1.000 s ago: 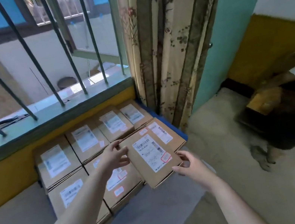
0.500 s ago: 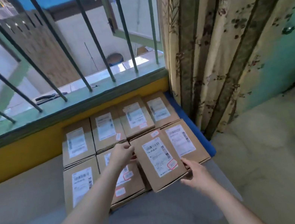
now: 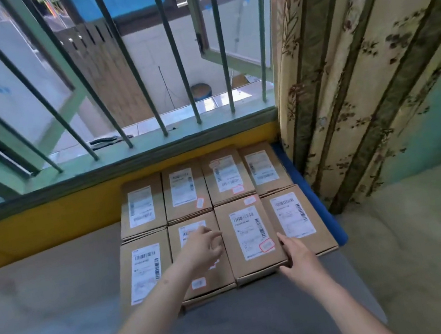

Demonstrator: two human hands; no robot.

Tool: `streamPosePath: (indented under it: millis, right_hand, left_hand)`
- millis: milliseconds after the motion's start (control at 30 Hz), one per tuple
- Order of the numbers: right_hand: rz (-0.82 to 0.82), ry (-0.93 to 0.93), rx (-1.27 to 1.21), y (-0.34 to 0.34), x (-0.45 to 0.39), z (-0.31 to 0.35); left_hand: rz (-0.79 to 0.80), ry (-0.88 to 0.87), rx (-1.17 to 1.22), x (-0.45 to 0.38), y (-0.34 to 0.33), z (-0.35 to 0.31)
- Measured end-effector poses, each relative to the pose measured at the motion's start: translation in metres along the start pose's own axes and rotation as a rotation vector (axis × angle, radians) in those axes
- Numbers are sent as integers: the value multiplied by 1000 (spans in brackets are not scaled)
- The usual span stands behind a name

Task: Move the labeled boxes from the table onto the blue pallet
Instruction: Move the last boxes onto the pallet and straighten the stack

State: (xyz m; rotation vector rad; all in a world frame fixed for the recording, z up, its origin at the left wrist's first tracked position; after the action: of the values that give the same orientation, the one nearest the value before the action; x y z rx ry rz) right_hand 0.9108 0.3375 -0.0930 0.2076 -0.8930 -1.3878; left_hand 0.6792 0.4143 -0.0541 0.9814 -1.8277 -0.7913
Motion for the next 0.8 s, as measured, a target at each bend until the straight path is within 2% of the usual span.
streamPosePath:
  millis: [167, 233, 400, 433, 500, 633, 700, 800]
  right_hand:
    - [25, -16, 61, -1, 1, 3]
    - [59, -23, 130, 2, 1, 6]
    - [-12, 36, 305, 14, -2, 41]
    - [-30, 84, 339, 10, -2, 54]
    - [-12, 193, 496, -12, 1, 83]
    - [120, 289, 830, -75, 6, 105]
    - [137, 263, 930, -90, 5, 102]
    - [116, 202, 977, -95, 1, 104]
  left_hand:
    - [62, -7, -17, 7, -6, 0]
    - [30, -23, 12, 16, -1, 3]
    - [-382, -48, -16, 66, 44, 39]
    - [-380, -9, -49, 77, 44, 55]
    - [-263, 134, -127, 95, 30, 93]
    - [-24, 373, -108, 123, -16, 153]
    - [-18, 419, -111, 129, -28, 169]
    - [-151, 386, -68, 128, -32, 176]
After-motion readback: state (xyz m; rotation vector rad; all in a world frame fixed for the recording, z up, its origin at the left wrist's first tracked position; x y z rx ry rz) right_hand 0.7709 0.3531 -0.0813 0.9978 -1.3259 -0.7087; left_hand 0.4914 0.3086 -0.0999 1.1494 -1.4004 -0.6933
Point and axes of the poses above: each hand's wrist, its own x-axis away from the middle knuckle, its own y-axis out of the back of the hand, z = x × y, the point moved 7 cm from there along -x, towards the middle knuckle, and after that the axes turned 4 degrees about -y, right-handed, at the moved point
